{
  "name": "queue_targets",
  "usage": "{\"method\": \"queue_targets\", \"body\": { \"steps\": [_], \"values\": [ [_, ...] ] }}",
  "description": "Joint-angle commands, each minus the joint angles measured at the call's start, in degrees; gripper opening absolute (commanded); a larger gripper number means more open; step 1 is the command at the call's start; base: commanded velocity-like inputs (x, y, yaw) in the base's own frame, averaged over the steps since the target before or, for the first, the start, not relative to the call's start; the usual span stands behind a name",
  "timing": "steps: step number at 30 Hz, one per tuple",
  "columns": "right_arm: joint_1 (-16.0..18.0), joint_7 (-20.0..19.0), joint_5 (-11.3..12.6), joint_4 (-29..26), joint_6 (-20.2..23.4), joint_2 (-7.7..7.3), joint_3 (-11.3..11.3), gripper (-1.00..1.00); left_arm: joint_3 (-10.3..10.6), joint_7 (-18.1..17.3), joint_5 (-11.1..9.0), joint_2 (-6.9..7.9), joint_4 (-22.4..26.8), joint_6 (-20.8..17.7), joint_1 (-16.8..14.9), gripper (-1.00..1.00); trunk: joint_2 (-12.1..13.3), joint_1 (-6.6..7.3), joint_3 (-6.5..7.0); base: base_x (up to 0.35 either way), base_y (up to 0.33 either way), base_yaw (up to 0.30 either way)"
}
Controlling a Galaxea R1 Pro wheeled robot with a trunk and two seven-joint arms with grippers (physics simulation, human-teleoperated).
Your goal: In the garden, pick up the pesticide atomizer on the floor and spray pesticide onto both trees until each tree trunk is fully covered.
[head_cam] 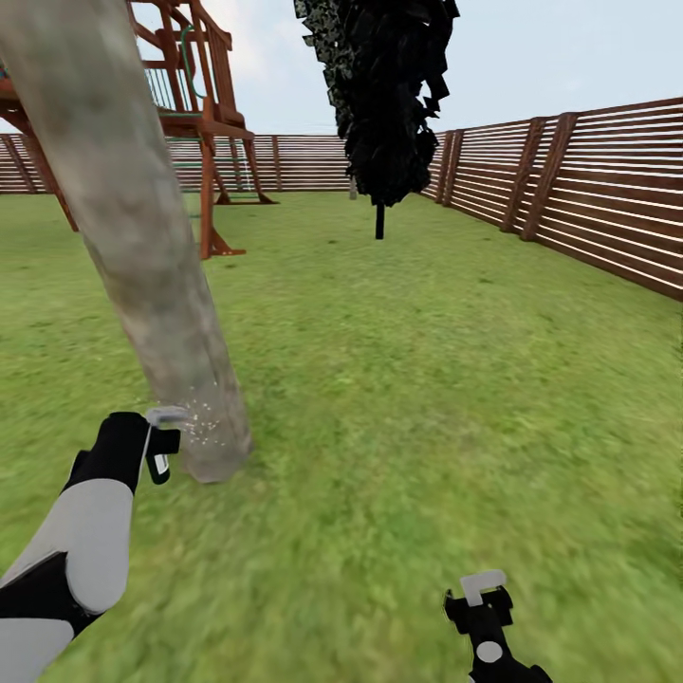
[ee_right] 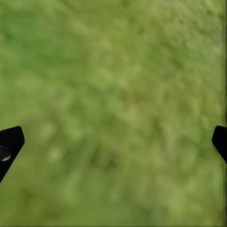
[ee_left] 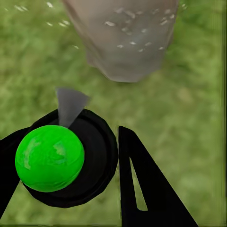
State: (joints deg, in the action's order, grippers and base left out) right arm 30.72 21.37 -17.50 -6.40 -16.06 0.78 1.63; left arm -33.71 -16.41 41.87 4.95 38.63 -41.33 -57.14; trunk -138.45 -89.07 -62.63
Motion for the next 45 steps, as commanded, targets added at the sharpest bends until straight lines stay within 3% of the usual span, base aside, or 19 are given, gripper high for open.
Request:
{"method": "queue_targets", "body": {
  "steps": [1, 16, 32, 43, 45],
  "values": [
    [0.0, 0.3, -0.3, 0.1, 0.0, 0.01, 0.2, 1.00, -0.2, -0.6, 0.6, -0.01, 0.1, -0.1, 0.0, -1.00, 0.0, 0.01, -0.05, -0.012, -0.274, 0.000],
    [0.0, 0.3, -0.2, 0.0, 0.0, 0.10, 0.2, 1.00, -0.1, -0.1, 0.8, 0.06, 0.1, -0.4, 0.1, -1.00, 0.0, 0.01, -0.05, -0.019, -0.275, 0.090],
    [0.0, 0.3, -0.3, 0.1, 0.0, 0.09, 0.2, 1.00, 0.1, 0.0, 1.5, 0.12, 0.2, -0.4, 0.3, -1.00, 0.0, 0.01, -0.05, 0.170, -0.234, 0.066],
    [0.0, 0.3, -0.3, 0.1, 0.0, 0.26, 0.2, 1.00, 0.1, 0.0, 1.5, 0.06, 0.1, -0.4, 0.3, -1.00, 0.0, 0.01, -0.11, 0.011, -0.272, 0.093],
    [0.0, 0.3, -0.3, 0.1, 0.0, 0.27, 0.2, 1.00, 0.1, 0.0, 1.5, 0.20, 0.0, -2.0, 0.2, -1.00, 0.0, 0.01, -0.15, 0.015, -0.274, 0.262]
  ]
}}
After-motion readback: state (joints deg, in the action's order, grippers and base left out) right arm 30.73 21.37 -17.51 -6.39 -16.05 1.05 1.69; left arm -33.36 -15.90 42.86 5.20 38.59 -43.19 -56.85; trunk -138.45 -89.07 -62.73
